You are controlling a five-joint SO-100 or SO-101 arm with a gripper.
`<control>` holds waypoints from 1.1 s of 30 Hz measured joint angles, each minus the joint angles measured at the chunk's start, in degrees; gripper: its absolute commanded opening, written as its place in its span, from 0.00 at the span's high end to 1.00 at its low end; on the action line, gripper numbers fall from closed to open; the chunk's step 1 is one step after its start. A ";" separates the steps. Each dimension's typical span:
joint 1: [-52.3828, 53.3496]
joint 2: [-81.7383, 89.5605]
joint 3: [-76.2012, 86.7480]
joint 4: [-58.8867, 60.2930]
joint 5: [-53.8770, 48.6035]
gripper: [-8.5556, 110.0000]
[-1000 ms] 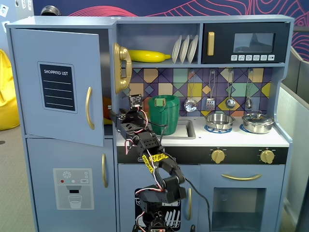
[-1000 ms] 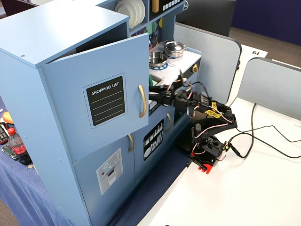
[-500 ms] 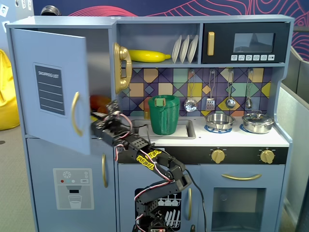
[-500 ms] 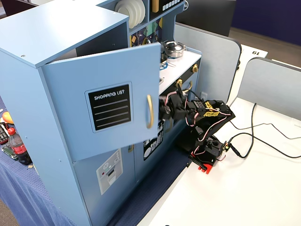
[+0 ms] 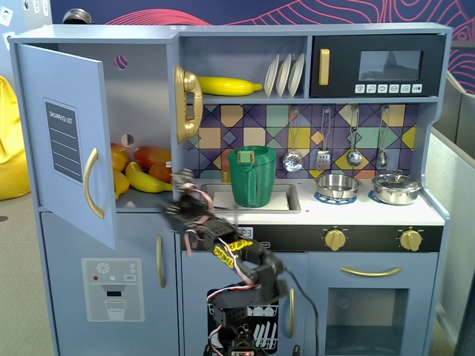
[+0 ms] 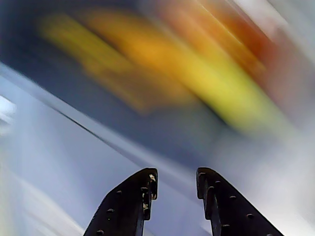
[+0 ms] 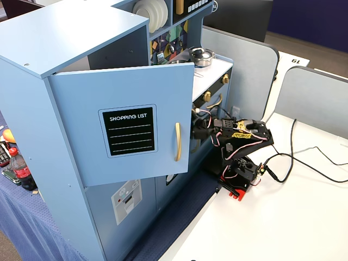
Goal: Open the left cabinet door
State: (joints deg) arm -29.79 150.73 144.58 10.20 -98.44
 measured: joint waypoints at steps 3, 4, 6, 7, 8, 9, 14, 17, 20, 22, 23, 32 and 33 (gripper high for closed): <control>8.79 3.43 3.78 9.14 2.64 0.93; 11.07 4.57 5.19 12.22 3.25 0.93; 14.85 6.77 7.91 18.19 4.83 0.93; 16.44 7.91 9.32 21.09 5.62 0.93; 17.84 9.05 10.63 23.82 6.15 0.93; 19.07 10.20 12.13 26.37 6.68 0.93; 23.99 16.79 19.95 35.86 10.02 0.93; 26.54 21.01 23.73 42.71 12.13 0.93; 27.42 25.14 26.54 49.83 14.77 0.93; 27.77 26.72 26.98 54.23 16.87 0.93; 27.95 27.25 27.25 56.16 18.19 0.93; 28.83 31.64 26.98 65.57 21.53 0.93; 29.00 31.82 26.63 66.09 20.83 0.93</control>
State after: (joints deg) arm -0.79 182.55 171.21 76.29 -77.61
